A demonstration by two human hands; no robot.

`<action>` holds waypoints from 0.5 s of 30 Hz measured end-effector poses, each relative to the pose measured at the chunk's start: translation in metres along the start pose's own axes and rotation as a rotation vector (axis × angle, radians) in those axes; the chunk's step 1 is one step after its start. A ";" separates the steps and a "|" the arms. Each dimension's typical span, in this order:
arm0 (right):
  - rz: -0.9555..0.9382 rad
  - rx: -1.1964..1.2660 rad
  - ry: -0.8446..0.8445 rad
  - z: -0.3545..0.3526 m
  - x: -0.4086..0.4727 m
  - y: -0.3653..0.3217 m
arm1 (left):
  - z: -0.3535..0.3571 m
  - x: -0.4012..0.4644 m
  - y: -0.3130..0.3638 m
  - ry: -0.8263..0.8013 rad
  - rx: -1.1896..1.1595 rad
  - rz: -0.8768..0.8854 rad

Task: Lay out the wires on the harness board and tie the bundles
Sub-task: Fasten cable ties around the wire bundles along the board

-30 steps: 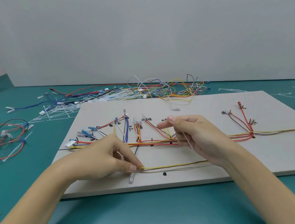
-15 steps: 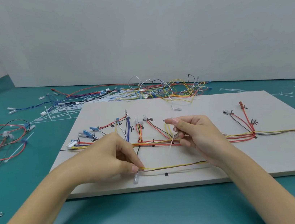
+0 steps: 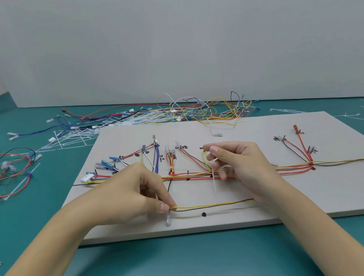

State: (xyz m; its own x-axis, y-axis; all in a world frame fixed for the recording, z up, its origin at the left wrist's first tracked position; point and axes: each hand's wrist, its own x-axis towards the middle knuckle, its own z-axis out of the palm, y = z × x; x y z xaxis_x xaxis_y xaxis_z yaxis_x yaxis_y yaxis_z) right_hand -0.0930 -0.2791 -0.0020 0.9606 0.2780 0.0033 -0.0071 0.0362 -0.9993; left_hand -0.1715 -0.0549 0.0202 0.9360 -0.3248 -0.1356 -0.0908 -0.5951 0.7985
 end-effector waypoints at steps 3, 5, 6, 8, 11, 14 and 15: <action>0.032 -0.012 -0.036 0.000 -0.001 0.000 | 0.000 0.000 0.000 0.029 0.001 0.013; 0.047 -0.005 -0.051 0.001 -0.001 -0.001 | 0.000 0.000 0.000 0.046 -0.002 0.009; 0.053 0.007 -0.058 0.001 -0.001 -0.001 | 0.000 0.001 0.000 0.053 -0.015 0.006; 0.057 0.030 -0.069 0.001 -0.002 0.000 | -0.001 0.001 0.001 0.056 -0.029 0.002; 0.038 0.040 -0.063 0.000 -0.003 0.000 | 0.000 0.001 0.000 0.054 -0.030 0.000; 0.031 0.050 -0.061 0.000 -0.004 0.000 | 0.000 0.002 -0.001 0.059 -0.031 -0.003; 0.031 0.047 -0.070 0.001 -0.004 0.000 | 0.001 0.002 -0.001 0.064 -0.032 -0.003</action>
State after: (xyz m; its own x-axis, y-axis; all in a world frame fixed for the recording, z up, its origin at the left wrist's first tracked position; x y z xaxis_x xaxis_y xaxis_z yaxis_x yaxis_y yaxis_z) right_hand -0.0971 -0.2797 -0.0021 0.9379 0.3461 -0.0230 -0.0508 0.0716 -0.9961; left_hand -0.1695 -0.0555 0.0188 0.9560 -0.2753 -0.1009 -0.0786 -0.5721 0.8164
